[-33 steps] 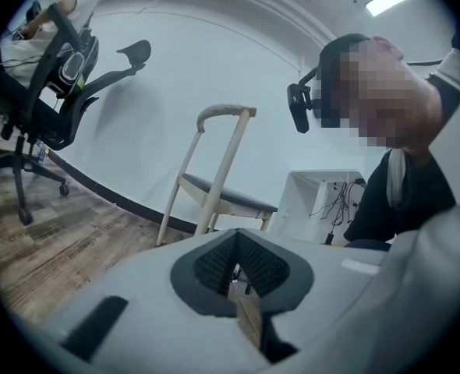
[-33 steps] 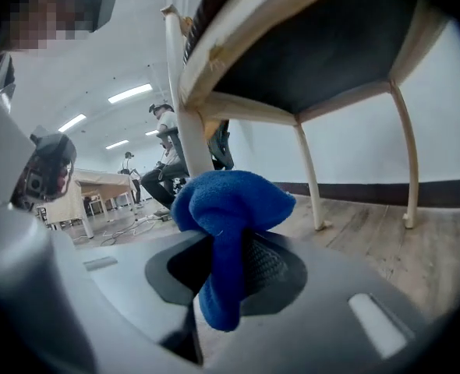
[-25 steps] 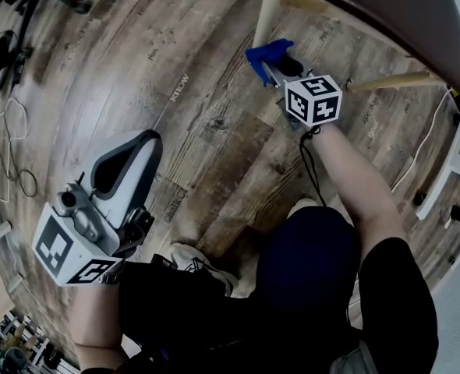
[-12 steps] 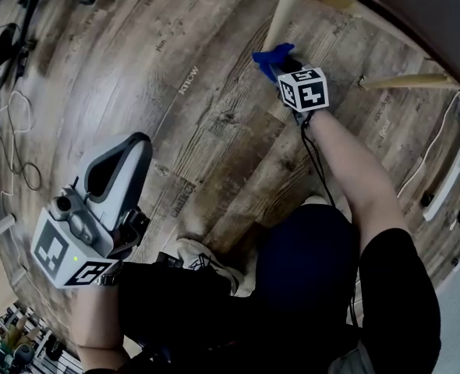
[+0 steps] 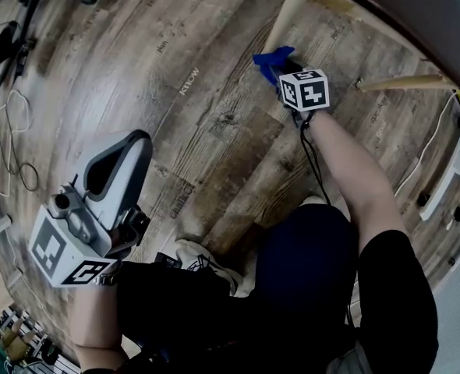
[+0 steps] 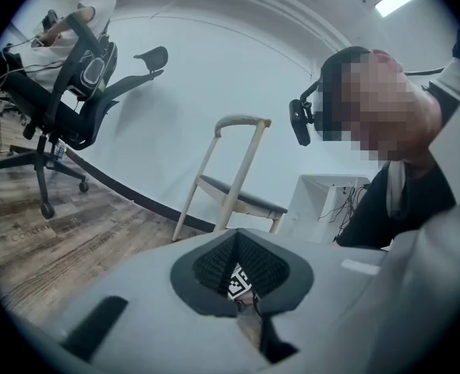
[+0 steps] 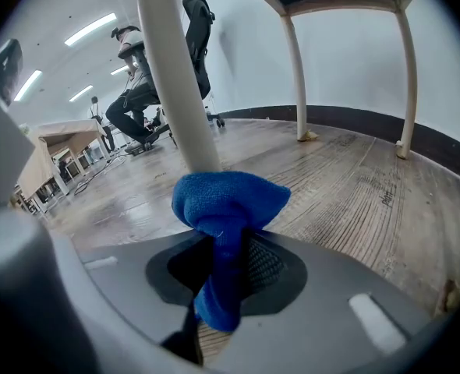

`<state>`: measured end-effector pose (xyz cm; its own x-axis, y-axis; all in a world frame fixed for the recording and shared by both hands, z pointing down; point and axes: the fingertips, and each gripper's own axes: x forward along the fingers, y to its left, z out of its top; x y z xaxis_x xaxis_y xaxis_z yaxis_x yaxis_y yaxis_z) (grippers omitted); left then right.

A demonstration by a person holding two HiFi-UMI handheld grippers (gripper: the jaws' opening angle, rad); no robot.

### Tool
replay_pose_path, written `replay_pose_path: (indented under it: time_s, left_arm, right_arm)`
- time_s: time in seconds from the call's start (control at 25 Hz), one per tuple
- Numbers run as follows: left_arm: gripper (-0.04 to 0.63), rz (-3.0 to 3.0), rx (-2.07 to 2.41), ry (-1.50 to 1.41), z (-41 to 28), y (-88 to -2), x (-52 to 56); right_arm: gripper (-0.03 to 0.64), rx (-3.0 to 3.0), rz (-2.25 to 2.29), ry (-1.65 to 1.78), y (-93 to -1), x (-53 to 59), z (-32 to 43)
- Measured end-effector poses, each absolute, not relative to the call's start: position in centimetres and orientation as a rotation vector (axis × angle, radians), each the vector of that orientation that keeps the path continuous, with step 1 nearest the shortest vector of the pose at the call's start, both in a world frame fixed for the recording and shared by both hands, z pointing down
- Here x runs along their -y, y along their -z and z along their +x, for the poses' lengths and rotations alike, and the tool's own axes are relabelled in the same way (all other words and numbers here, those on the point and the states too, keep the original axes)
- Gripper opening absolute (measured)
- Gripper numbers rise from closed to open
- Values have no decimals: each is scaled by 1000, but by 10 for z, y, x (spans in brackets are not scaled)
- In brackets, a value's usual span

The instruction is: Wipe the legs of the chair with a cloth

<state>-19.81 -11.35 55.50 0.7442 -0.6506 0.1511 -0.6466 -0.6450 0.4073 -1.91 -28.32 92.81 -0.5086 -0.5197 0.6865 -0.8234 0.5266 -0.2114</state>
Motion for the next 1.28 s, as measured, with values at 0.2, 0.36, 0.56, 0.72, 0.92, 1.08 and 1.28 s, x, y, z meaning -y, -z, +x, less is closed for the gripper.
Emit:
replay_pose_path:
  time_s: [0.2, 0.36, 0.56, 0.72, 0.92, 1.08, 1.28]
  left_arm:
    - [5, 2519, 983, 27, -196, -548, 110]
    - [5, 2533, 983, 34, -194, -545, 107]
    - [5, 2554, 971, 39, -190, -540, 106]
    - [5, 2571, 952, 45, -182, -539, 107]
    - [5, 2583, 934, 41, -174, -538, 107]
    - [5, 2592, 939, 60, -172, -533, 106]
    - [5, 2623, 944, 64, -166, -522, 99]
  right_arm:
    - [91, 2276, 1121, -718, -897, 283, -22]
    - [91, 2354, 1164, -718, -859, 283, -22]
    - [91, 2472, 1201, -687, -800, 283, -22]
    - [91, 2572, 1223, -657, -748, 279, -24]
    - [91, 2734, 1239, -532, -670, 273, -24]
    - [91, 2887, 1254, -443, -611, 261, -20]
    - [91, 2997, 1311, -391, -551, 248, -8]
